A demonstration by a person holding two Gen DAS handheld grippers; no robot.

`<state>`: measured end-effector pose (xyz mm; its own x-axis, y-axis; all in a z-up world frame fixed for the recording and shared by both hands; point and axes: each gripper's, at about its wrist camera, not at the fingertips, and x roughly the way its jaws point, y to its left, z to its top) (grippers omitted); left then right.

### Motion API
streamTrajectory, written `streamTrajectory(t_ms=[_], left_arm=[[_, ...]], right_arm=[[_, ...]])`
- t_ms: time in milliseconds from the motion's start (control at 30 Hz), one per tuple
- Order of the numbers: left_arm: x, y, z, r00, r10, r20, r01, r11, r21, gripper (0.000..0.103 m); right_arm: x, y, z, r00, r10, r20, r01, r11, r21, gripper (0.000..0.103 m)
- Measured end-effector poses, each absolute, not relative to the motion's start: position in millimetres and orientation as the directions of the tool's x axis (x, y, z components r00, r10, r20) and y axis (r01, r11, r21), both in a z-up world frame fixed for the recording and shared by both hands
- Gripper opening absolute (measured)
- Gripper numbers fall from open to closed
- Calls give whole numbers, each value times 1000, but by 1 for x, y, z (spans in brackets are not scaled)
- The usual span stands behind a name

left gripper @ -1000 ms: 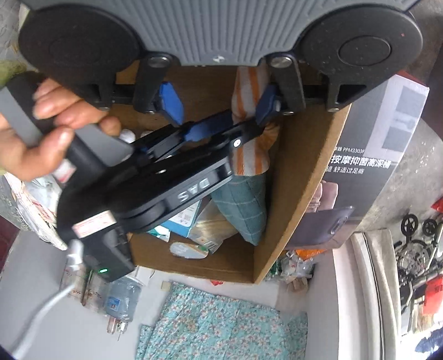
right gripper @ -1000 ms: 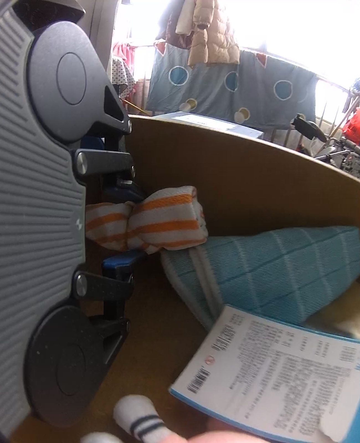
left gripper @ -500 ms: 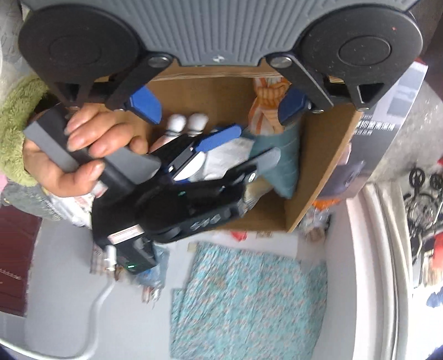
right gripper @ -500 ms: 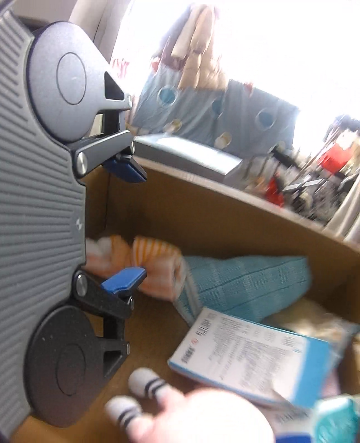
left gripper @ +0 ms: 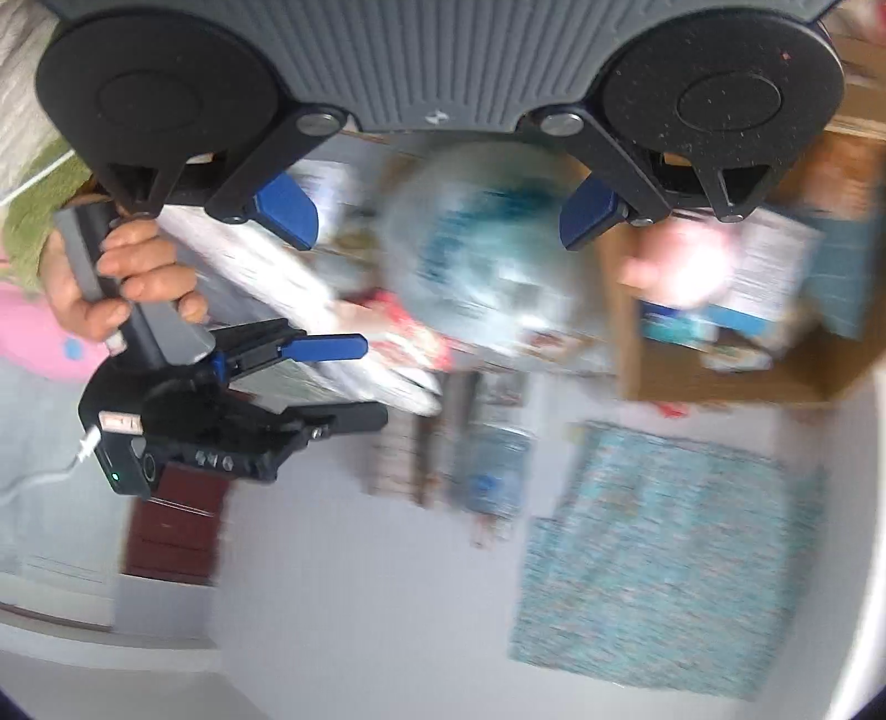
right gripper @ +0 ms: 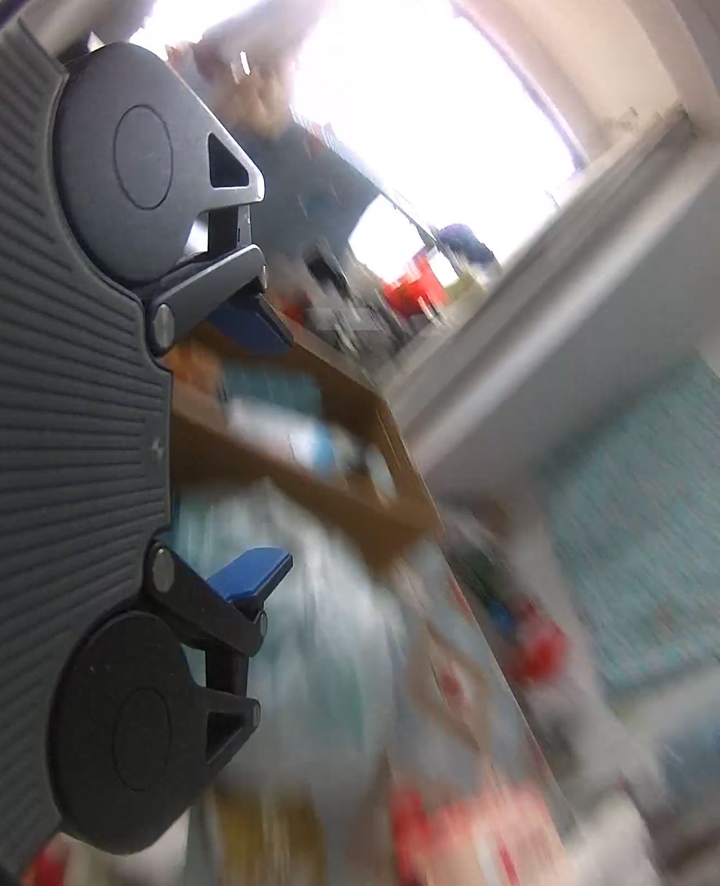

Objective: Organize soft objects
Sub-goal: 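Move the right gripper onto the white yogurt cup and close it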

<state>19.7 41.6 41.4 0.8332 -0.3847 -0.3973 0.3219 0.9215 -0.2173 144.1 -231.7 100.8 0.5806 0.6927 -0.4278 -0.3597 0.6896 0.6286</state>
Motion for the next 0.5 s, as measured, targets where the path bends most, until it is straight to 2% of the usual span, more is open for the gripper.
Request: streamTrajectory(t_ms=[167, 300, 433, 500], left_arm=[[41, -18, -1, 761, -455, -463, 411, 890, -200, 94], [51, -47, -34, 728, -458, -511, 429, 885, -182, 90], [46, -59, -57, 716, -450, -534, 419, 889, -186, 87], [46, -53, -62, 707, -444, -550, 409, 892, -195, 81]], right_arm=[[106, -274, 61, 687, 458, -564, -257, 879, 401, 83], [96, -275, 28, 721, 316, -617, -203, 947, 248, 86], [101, -259, 6, 738, 295, -607, -220, 955, 197, 86], [107, -254, 1, 737, 278, -617, -233, 960, 155, 84]])
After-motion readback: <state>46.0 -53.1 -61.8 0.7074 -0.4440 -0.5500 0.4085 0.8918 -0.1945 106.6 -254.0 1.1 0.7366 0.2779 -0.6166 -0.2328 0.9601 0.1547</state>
